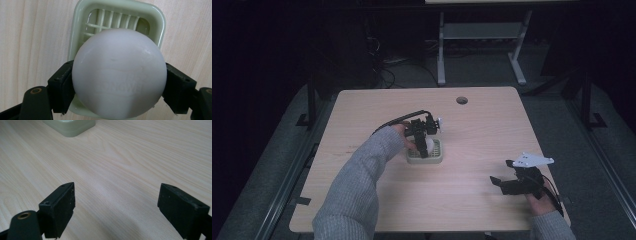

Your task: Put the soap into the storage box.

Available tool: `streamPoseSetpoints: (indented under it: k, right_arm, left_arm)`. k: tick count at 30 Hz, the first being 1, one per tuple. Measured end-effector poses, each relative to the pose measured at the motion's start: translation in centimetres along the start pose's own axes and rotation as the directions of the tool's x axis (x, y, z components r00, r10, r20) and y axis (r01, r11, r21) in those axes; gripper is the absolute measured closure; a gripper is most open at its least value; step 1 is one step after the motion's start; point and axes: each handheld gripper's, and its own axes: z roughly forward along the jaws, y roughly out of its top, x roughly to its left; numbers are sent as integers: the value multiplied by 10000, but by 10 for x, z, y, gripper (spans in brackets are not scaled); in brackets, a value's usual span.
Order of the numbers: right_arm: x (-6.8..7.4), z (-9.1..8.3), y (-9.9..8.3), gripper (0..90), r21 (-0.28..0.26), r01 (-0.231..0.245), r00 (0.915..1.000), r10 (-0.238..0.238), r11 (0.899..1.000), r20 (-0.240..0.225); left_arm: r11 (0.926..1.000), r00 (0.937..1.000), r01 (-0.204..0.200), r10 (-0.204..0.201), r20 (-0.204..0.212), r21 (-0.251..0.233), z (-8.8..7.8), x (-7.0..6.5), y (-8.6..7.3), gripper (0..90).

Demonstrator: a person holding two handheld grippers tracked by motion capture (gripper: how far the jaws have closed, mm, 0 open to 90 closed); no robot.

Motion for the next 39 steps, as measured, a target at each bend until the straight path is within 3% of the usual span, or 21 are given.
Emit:
streamPoseSetpoints:
  k: [21,32,34,39]
  right_arm:
    - [-1,0,-1,140,4,-14,10000,14,10000,1]
    - [-1,0,0,140,25,-30,10000,30,10000,15]
    - [-1,1,0,139,49,-26,10000,26,10000,12]
    - [1,1,0,140,62,67,10000,-66,10000,-33]
  left_arm:
    - [9998,9998,61,-64,179,206,4,1,0,221]
    - [9998,9999,132,-131,-40,122,3,1,1,213]
    - [9998,9997,187,-189,159,112,3,1,0,210]
    - [9999,9999,128,-127,45,-45,-2,-1,1,202]
